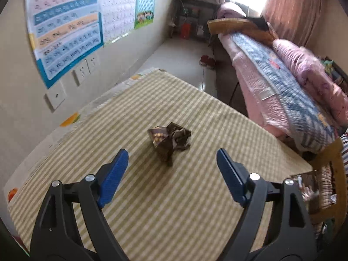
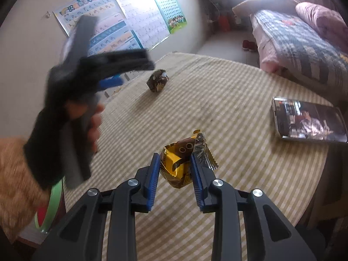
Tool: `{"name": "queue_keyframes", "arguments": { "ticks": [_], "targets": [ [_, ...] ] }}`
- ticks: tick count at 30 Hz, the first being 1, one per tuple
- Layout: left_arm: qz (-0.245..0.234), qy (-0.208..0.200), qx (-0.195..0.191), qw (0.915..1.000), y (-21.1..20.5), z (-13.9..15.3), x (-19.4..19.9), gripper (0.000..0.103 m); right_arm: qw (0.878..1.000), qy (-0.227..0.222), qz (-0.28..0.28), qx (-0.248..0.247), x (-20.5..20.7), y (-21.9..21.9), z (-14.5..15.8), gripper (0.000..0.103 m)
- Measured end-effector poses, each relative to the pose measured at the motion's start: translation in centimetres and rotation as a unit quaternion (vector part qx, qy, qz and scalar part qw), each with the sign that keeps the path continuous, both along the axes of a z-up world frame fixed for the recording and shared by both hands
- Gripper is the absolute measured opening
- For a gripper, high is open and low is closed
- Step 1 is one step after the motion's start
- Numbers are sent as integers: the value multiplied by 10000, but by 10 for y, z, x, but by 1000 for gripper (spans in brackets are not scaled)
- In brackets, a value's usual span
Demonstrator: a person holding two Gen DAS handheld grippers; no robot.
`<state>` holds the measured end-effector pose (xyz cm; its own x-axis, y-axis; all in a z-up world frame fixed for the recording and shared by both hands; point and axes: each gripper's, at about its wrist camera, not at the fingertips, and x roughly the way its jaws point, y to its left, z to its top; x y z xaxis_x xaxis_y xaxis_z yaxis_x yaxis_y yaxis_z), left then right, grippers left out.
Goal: Collect trash
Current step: 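Grasp the brown foil wrapper with the left tool and lift it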
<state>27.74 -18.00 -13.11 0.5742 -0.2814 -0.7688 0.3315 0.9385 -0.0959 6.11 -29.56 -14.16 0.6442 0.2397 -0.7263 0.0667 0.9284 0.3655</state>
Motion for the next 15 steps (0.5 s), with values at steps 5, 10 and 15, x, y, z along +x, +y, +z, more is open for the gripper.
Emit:
{"name": "queue_keyframes", "arguments": {
  "ticks": [5, 10, 15],
  "targets": [
    [173, 313, 100, 9993, -12, -21, 27, 81, 9998, 66, -88, 180, 0, -12, -7, 29],
    [374, 622, 41, 9974, -13, -33, 39, 51, 9995, 122, -89, 260, -1, -16, -11, 29],
    [261, 466, 3, 9986, -9, -26, 21, 50, 9996, 109, -70, 243, -1, -14, -9, 29]
  ]
}}
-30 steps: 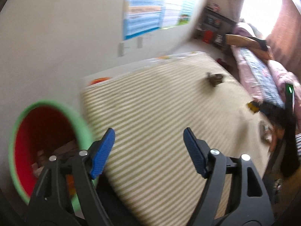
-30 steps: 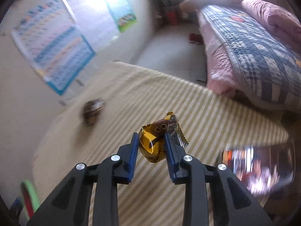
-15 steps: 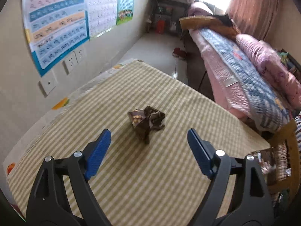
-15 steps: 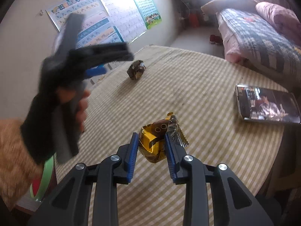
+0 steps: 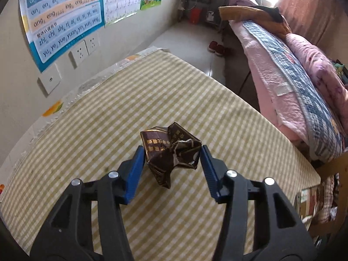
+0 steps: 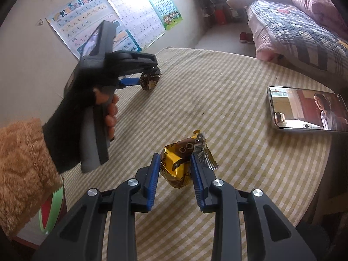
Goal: Collect trash
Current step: 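Carry the brown wrapper with the left tool to the bin while the right tool carries the gold wrapper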
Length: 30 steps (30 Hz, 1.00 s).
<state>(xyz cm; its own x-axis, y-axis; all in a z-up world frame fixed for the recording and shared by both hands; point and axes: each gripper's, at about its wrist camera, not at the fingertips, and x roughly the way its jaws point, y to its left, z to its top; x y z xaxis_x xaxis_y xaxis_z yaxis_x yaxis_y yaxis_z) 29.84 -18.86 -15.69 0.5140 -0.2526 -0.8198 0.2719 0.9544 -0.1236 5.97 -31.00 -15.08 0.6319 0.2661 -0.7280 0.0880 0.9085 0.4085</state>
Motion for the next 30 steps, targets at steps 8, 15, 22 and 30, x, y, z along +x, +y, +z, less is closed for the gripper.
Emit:
{"name": "queue_keyframes", "arguments": {
  "ticks": [8, 15, 22, 30],
  "targets": [
    [140, -285, -404, 9987, 41, 32, -72, 50, 9996, -42, 101, -248, -1, 10, 11, 29],
    [582, -302, -583, 9961, 103, 49, -146, 50, 9983, -59, 333, -480, -5, 32, 20, 29],
    [842, -266, -401, 9953, 149, 46, -212, 50, 9953, -106, 587, -760, -14, 62, 36, 29],
    [1054, -366, -430, 9928, 185, 51, -255, 50, 9911, -147, 866, -998, -31, 95, 52, 29]
  ]
}}
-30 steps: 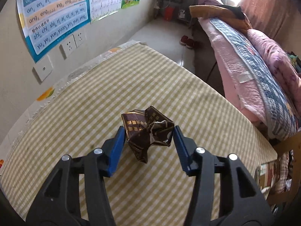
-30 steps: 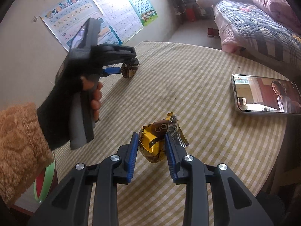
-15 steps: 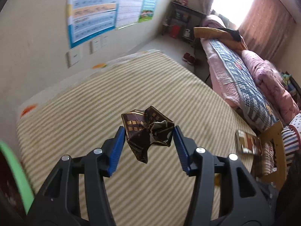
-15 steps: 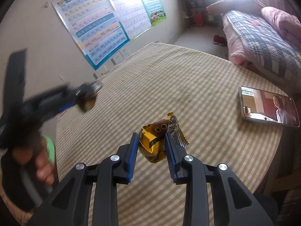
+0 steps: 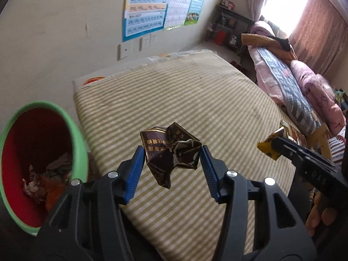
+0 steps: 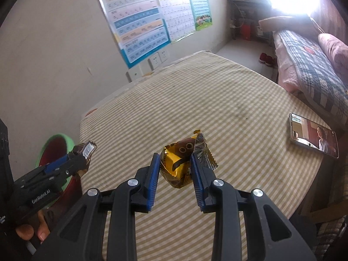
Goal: Collect trash
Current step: 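Carry the brown wrapper with the left tool to the bin while the right tool carries the gold wrapper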
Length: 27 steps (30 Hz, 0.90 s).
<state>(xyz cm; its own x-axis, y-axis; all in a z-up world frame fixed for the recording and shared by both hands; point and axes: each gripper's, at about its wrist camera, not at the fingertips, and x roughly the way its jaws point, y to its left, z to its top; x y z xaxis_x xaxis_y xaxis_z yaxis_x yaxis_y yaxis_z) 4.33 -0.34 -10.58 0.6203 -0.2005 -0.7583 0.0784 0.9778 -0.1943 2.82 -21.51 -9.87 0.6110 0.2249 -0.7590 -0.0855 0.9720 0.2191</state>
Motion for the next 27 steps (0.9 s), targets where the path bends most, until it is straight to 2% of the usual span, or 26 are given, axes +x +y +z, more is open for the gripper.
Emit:
{"name": "queue_keyframes", "arguments": {
  "ticks": [7, 13, 27],
  "targets": [
    [99, -227, -151, 9996, 18, 11, -13, 50, 9996, -84, 174, -184, -15, 20, 14, 29],
    [274, -252, -291, 9989, 34, 13, -19, 50, 9986, -152, 394, -312, -18, 39, 24, 29],
    [635, -236, -351, 9971, 64, 10, -27, 50, 9962, -270, 693, -447, -9, 66, 37, 29]
  ]
}}
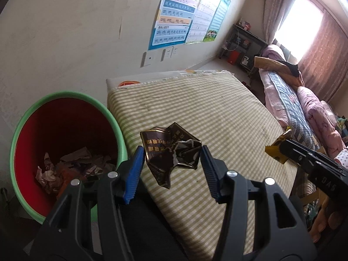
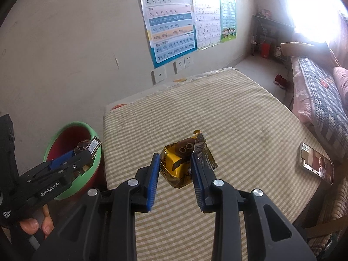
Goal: Collect trash
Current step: 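Carry the brown wrapper with the left tool to the bin while the right tool carries the gold wrapper, then open both tools over the bin to drop the brown and gold wrappers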
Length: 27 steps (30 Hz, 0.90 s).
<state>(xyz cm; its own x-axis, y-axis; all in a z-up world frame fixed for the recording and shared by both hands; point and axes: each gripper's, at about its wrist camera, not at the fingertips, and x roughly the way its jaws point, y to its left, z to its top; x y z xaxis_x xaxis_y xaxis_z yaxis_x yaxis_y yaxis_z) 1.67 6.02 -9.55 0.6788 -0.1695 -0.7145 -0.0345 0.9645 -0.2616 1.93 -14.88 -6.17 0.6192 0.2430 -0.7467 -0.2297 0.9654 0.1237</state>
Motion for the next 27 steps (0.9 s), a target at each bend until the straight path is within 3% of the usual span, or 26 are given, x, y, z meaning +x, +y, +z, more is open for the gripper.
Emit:
{"name": "queue_keyframes", "arguments": {
  "ticks": [9, 15, 20, 27],
  "targets": [
    [141, -40, -74, 9999, 13, 2, -4, 50, 9997, 66, 214, -19, 5, 15, -2, 29],
    [513, -59, -80, 9986, 40, 3, -7, 50, 9989, 161, 413, 143, 10, 32, -1, 29],
    [1039, -24, 97, 9945, 77, 2, -13, 50, 9927, 369, 848, 773, 22, 63, 4, 29],
    [1739, 142, 330, 9841, 130, -2, -33, 50, 9710, 737, 1710, 1501, 37, 138, 7, 30]
  ]
}}
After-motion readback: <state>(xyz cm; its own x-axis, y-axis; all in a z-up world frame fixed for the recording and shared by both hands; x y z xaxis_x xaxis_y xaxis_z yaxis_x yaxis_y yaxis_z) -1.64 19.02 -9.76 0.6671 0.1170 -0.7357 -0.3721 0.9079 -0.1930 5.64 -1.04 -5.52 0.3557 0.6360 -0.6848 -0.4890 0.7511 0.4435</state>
